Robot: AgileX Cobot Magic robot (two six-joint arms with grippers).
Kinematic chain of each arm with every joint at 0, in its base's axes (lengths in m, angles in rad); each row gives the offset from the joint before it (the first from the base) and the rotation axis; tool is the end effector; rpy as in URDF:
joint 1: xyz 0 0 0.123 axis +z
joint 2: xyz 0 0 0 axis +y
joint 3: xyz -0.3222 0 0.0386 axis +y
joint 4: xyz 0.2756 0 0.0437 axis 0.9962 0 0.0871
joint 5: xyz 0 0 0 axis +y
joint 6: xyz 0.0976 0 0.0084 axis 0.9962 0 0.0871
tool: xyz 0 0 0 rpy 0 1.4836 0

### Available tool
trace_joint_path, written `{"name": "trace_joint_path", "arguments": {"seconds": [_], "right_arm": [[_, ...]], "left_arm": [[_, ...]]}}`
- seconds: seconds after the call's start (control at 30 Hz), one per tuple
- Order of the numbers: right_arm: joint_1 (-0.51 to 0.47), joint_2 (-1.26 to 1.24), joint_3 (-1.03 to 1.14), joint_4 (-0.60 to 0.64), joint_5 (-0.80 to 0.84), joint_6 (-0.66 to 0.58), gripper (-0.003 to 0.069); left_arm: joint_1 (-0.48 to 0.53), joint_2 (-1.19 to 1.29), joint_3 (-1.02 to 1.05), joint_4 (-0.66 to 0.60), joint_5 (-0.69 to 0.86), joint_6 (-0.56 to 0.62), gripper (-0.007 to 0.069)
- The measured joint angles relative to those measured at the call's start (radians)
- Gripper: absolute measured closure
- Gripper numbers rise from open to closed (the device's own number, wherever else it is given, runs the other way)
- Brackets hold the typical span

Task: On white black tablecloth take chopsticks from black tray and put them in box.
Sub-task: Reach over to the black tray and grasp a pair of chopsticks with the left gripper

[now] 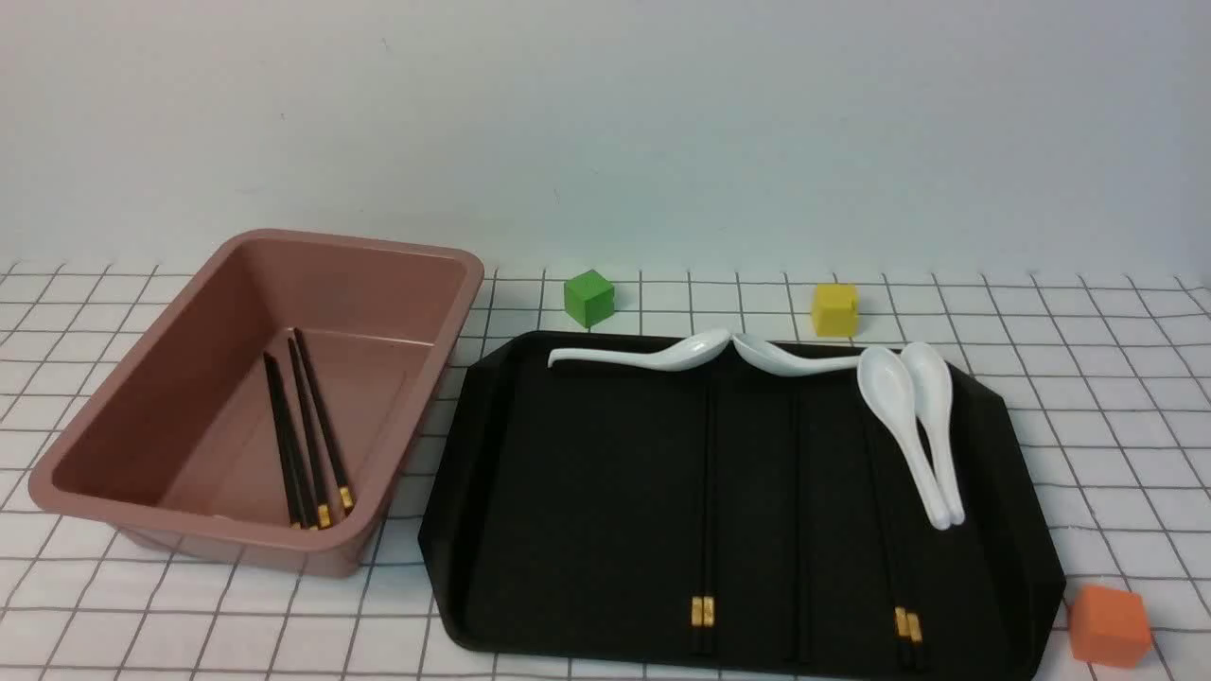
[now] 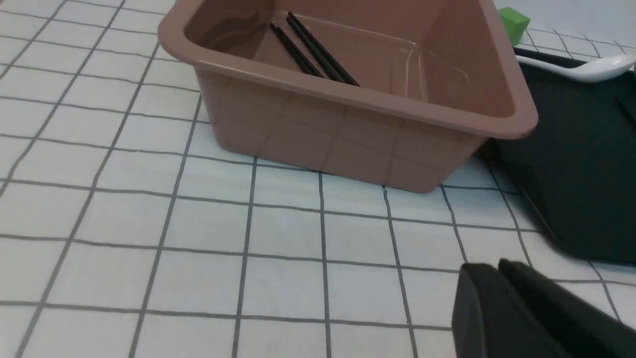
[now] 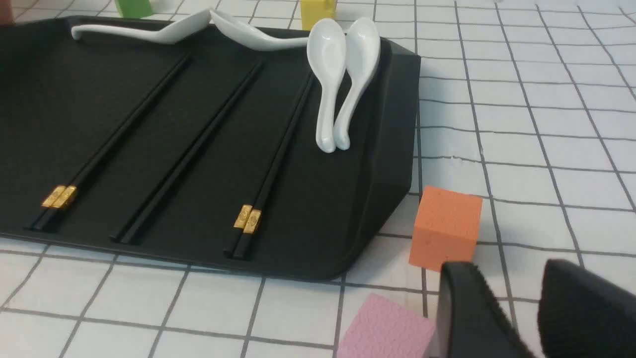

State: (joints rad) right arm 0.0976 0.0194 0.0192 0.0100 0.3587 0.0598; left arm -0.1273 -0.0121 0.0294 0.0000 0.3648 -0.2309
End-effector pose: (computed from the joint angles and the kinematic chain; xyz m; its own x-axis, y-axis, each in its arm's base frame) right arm 0.0487 0.0051 0.1709 -0.3099 0.0391 -0.9500 -0.0795 0.9946 0.0669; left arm 0.0470 -0.0060 0.1680 -0.3097 -0.1911 -0.9314 0.0576 0.9740 -0.2190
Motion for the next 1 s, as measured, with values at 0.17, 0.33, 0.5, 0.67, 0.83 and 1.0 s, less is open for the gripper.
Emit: {"name": "trace_joint_path", "arguments": {"seconds": [0.17, 0.33, 0.5, 0.67, 0.83, 1.0], "right_arm": [[0.0, 0.0, 0.0, 0.0, 0.0, 0.0, 0.0419], [0.0, 0.0, 0.0, 0.0, 0.0, 0.0, 0.0419], [0.0, 0.0, 0.0, 0.0, 0.0, 0.0, 0.0419], [0.0, 0.0, 0.0, 0.0, 0.0, 0.0, 0.0419], [0.0, 0.0, 0.0, 0.0, 0.0, 0.0, 0.0419], [0.0, 0.0, 0.0, 0.0, 0.0, 0.0, 0.0419]], "left_arm": [[0.0, 0.0, 0.0, 0.0, 0.0, 0.0, 0.0585], [0.0, 0.0, 0.0, 0.0, 0.0, 0.0, 0.0585], [0.0, 0.0, 0.0, 0.0, 0.0, 0.0, 0.0585], [0.0, 0.0, 0.0, 0.0, -0.001, 0.0, 0.0585], [0.0, 0.0, 0.0, 0.0, -0.001, 0.0, 0.0578], [0.0, 0.0, 0.0, 0.0, -0.002, 0.0, 0.0566]]}}
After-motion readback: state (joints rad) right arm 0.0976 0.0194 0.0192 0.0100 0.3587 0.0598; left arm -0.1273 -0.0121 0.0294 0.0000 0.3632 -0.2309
